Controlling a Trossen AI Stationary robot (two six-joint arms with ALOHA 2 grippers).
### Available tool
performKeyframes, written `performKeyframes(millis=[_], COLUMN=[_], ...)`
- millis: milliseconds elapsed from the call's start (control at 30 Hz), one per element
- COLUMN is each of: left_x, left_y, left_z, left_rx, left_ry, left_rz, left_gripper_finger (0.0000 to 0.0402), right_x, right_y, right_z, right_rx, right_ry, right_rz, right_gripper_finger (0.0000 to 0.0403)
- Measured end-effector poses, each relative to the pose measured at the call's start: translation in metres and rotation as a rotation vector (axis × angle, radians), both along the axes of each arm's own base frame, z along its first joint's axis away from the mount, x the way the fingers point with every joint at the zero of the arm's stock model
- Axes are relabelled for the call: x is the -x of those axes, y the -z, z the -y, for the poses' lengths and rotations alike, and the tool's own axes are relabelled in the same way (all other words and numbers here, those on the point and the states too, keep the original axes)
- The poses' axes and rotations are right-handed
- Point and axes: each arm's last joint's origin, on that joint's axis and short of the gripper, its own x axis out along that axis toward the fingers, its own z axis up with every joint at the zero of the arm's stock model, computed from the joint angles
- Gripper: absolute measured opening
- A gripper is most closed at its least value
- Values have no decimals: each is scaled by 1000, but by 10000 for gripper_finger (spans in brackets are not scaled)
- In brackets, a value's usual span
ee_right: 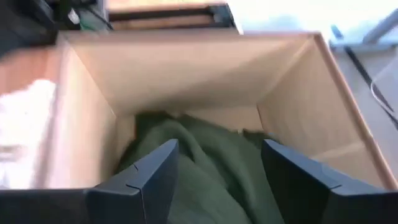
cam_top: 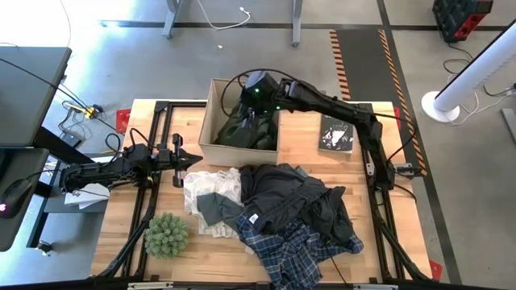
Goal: Sort clothes
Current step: Put the black shorts into the white bin
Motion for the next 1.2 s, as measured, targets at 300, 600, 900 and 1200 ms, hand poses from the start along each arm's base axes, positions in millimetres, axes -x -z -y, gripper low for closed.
performKeyframes(millis=[300,600,900,1200], left_x=[0,0,0,0], left_y=[0,0,0,0], left_z=[0,0,0,0], left_rx=[0,0,0,0], left_ry=[0,0,0,0], left_rz=[-1,-1,-1,-1], left_gripper_finger=[1,1,1,1], right_x=[45,100,127,128], right_y=[-16,-64,-57,48], right_z=[-45,-166,-253,-255], right_rx=[-98,-85,-188,-83], right_ry=[-38,-254,-342,-105], right_rz=[-275,-302,-330,-641], right_gripper_finger=[224,224,224,224])
